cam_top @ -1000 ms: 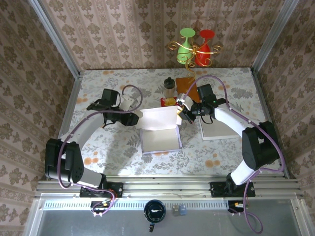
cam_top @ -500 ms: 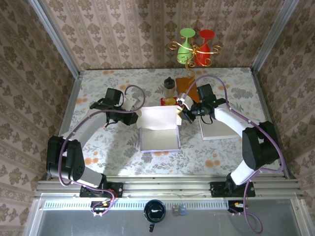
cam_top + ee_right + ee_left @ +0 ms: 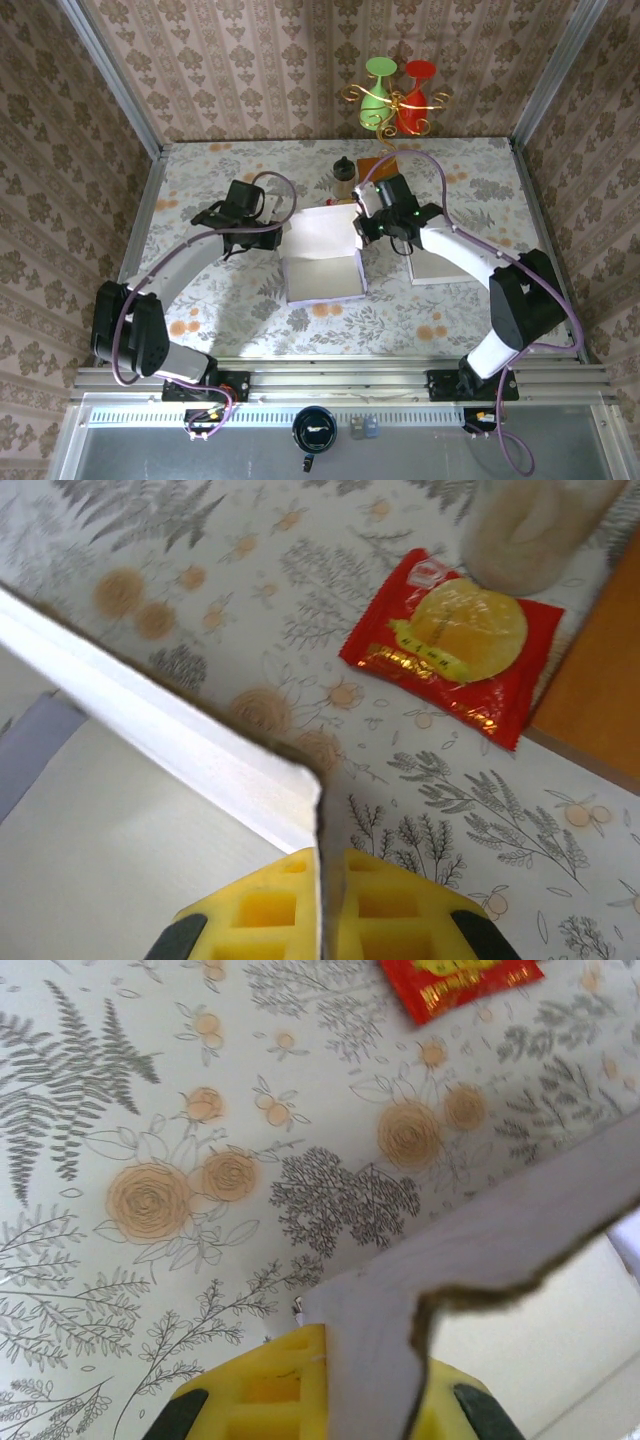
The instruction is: Fold the paper box
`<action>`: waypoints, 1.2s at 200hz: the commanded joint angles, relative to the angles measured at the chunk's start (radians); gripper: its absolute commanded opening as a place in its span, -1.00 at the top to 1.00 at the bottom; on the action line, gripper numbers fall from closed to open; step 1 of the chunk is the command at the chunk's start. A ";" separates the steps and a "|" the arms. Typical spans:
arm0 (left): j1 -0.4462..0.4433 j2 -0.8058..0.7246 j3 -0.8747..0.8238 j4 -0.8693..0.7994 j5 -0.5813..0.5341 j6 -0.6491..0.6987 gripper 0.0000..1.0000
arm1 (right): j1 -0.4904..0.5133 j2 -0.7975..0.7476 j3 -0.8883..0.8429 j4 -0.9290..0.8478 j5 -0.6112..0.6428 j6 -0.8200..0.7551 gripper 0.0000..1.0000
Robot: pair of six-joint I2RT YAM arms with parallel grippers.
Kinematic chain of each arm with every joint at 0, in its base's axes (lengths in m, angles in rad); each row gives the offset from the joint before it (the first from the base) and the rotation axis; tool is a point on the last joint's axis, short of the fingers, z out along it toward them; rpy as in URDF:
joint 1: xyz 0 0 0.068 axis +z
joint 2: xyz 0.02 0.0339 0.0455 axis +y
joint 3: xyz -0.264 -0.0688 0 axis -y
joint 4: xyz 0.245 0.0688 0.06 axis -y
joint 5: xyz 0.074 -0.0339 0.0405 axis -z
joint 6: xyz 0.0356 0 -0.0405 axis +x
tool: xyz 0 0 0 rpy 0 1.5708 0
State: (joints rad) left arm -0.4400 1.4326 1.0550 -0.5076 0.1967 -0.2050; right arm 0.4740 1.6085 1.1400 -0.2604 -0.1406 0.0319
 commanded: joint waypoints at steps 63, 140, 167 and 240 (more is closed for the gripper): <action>-0.004 -0.095 -0.116 0.264 -0.103 -0.209 1.00 | 0.178 0.021 -0.010 0.267 0.424 0.504 1.00; 0.014 -0.097 -0.258 0.519 -0.042 -0.208 1.00 | 0.202 0.055 -0.097 0.410 0.423 0.535 1.00; 0.012 -0.092 -0.309 0.575 -0.038 -0.211 1.00 | 0.204 0.059 -0.135 0.444 0.419 0.531 1.00; -0.010 -0.106 -0.378 0.601 -0.046 -0.205 1.00 | 0.210 0.055 -0.179 0.430 0.425 0.533 1.00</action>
State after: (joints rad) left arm -0.4267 1.3518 0.7094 0.0853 0.1074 -0.3935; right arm 0.6621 1.6566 0.9733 0.1654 0.2848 0.5316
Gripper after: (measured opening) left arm 0.051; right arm 0.066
